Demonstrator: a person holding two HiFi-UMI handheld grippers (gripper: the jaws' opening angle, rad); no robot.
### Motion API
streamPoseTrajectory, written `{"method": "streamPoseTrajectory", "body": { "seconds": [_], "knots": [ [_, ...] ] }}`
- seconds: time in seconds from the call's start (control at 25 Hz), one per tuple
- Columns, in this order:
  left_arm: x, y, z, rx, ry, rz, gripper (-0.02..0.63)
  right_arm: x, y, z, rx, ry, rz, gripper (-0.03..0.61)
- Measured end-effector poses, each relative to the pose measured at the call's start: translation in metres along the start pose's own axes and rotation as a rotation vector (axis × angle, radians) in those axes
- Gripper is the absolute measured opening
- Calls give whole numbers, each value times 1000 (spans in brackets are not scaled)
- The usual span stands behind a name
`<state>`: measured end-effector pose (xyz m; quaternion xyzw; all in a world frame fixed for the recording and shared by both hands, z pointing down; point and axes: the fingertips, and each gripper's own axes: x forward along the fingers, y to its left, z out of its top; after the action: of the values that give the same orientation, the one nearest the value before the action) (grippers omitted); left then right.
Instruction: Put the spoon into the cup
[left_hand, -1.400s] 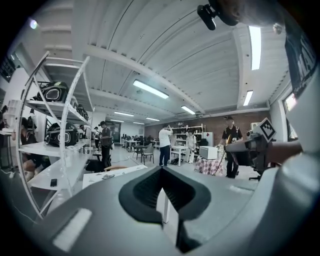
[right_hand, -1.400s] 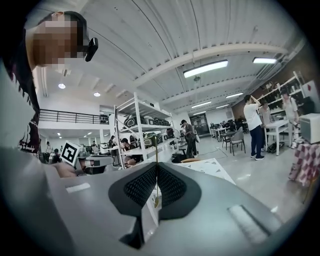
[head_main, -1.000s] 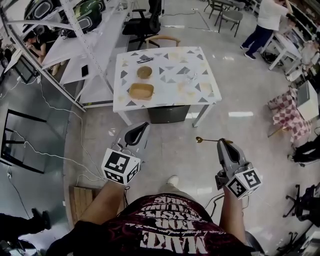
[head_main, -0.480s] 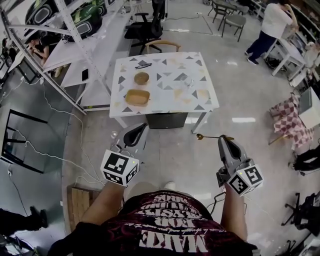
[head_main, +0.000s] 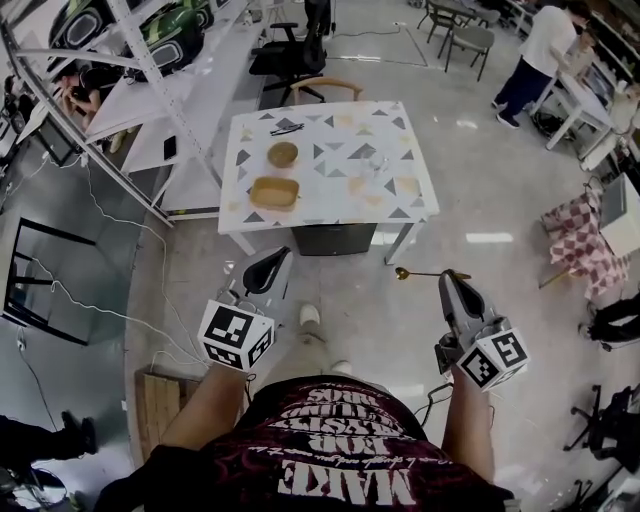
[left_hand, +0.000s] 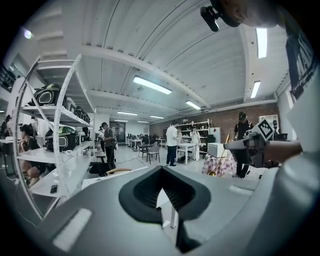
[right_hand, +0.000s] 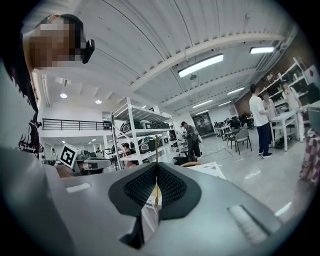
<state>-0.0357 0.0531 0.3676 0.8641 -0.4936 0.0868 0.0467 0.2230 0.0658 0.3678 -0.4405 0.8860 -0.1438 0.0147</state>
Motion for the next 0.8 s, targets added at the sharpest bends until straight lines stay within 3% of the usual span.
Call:
{"method": "streamPoseTrajectory", "body": {
  "seconds": [0.8],
  "knots": [
    [72, 24, 6, -2, 1, -106, 0, 58, -24, 9, -11, 31, -22, 32]
  ]
}}
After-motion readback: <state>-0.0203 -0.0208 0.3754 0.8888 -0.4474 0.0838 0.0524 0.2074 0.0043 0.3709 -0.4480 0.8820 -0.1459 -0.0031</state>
